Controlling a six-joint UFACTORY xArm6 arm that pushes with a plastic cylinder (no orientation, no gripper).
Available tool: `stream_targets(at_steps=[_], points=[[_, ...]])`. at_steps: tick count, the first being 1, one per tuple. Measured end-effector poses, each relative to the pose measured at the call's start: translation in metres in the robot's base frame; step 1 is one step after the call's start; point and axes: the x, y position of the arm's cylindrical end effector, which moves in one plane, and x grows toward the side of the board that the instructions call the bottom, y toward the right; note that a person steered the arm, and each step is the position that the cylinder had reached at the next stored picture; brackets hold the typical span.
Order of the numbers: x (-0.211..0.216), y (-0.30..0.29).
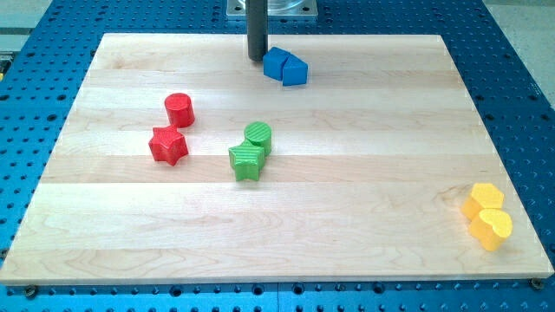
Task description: Move the blue blocks into the yellow blocks
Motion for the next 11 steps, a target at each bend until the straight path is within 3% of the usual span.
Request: stream_targets(at_steps=[1, 4, 5, 6, 9, 11], points=[[0.007, 0.016], [0.010, 0.143], [-0.005, 0.175], [-0.026, 0.180], [-0.030, 0.115], [0.055, 0.115]])
